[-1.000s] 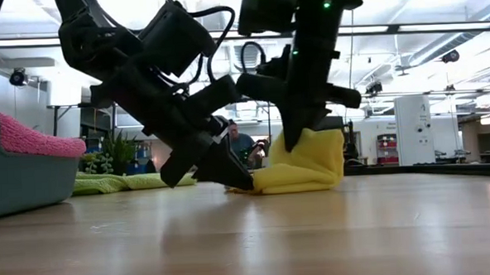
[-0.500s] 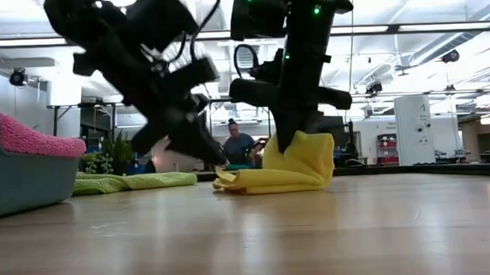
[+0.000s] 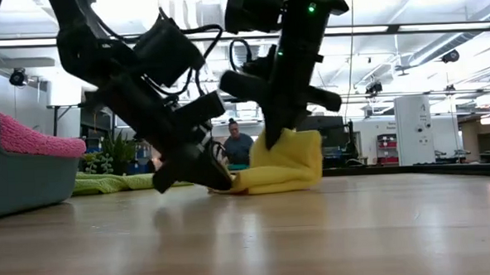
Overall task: Fold microfiber towels
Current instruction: Fold the yellow microfiber cloth
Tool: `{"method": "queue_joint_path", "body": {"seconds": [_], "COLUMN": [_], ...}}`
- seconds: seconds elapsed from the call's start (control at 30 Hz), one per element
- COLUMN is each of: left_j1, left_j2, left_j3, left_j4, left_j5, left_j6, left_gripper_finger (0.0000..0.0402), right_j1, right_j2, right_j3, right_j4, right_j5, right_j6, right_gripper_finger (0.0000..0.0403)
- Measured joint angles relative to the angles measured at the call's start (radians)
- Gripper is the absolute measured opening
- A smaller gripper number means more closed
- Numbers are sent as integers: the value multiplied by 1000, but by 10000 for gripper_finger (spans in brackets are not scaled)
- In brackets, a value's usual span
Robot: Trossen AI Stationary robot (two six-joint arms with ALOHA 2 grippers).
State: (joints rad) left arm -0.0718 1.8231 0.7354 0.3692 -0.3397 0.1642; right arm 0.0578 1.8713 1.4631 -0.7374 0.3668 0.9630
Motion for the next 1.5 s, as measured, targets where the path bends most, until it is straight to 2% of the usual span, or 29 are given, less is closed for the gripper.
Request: {"method": "queue_joint_path", "body": {"seconds": [0.27,0.73,1.1,1.33,1.5], "left_j1": [3,6,6,6,6], "left_j2": [23,19,11,9,9], "left_j3": [0,-8,-10,-10,-11], "left_j4": [32,41,36,38,40], "left_j5": [-1,-9,-11,-12,-13], "left_j6": [3,-2,-1,-2,-2], "left_gripper_finger": [0,0,0,0,0], "right_j1": [0,0,0,8,10], "right_j2": [26,30,23,23,25], "right_j3": [0,0,0,0,0], "right_j4": [101,131,150,153,193], "right_j5": [-4,-8,-53,-87,-83], "right_j6": [-20,-67,-88,-197,-181], "right_gripper_finger": [13,13,13,43,27]}}
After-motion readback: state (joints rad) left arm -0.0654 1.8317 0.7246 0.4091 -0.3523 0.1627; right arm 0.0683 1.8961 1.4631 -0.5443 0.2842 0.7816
